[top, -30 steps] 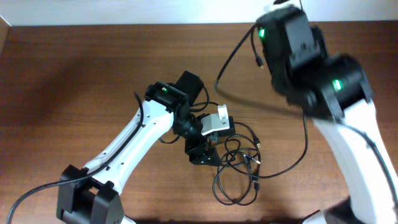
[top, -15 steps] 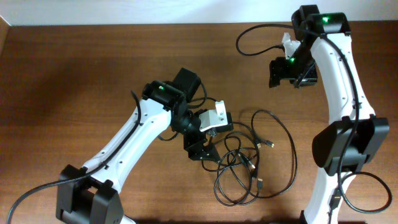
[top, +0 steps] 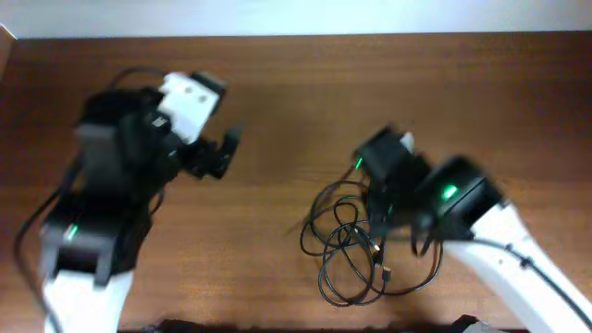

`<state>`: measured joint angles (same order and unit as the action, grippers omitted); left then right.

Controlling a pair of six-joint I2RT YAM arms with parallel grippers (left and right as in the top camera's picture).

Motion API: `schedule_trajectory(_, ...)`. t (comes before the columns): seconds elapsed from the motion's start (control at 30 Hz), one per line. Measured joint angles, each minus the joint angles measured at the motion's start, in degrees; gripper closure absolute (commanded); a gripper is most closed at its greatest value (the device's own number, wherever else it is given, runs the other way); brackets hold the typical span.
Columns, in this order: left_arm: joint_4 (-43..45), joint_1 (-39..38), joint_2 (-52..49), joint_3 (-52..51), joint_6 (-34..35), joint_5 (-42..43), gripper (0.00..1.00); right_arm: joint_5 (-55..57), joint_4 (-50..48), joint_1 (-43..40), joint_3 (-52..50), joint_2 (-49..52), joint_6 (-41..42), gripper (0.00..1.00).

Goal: Untangle cables

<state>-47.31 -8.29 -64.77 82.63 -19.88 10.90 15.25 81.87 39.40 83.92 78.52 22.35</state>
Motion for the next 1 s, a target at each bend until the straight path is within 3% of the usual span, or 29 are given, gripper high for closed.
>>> schedule_trajectory(0.1, -2.16, 0.98, 5.55, 0.48, 0.24, -0.85, 0.01, -1.14, -12.55, 9.11, -19.71, -8.68, 1.25, 0.27)
schedule_trajectory(0.17, -3.50, 0.98, 4.92, 0.46, 0.26, -0.87, 0.01, -2.21, -17.55, 13.22, -28.17, -8.83, 1.68, 0.25)
schedule_trajectory(0.5, -5.44, 0.98, 3.74, 0.39, 0.42, -0.87, 0.01, -8.28, -26.25, 16.15, -37.68, -8.81, 1.90, 0.26)
schedule_trajectory(0.53, -5.57, 0.98, 3.74, 0.39, 0.42, -0.87, 0.01, -8.87, -26.84, 16.15, -38.60, -8.81, 1.90, 0.29)
schedule_trajectory(0.6, -5.62, 0.98, 3.72, 0.39, 0.42, -0.87, 0.01, -9.46, -27.39, 16.15, -40.37, -8.35, 1.97, 0.77)
schedule_trajectory(0.63, -5.62, 0.98, 3.72, 0.39, 0.42, -0.87, 0.01, -9.66, -27.43, 16.15, -40.57, -8.17, 1.88, 0.91)
schedule_trajectory(0.67, -5.64, 0.98, 3.69, 0.39, 0.42, -0.87, 0.01, -9.92, -27.54, 16.15, -40.65, -8.11, 2.08, 0.96)
schedule_trajectory(0.87, -6.10, 0.98, 3.69, 0.39, 0.42, -0.83, 0.01, -10.19, -31.08, 16.15, -40.76, -8.09, 2.32, 0.96)
schedule_trajectory(1.0, -6.25, 0.98, 3.67, 0.37, 0.42, -0.50, 0.01, -2.99, -48.24, 10.99, -39.91, -7.96, -0.50, 0.96)
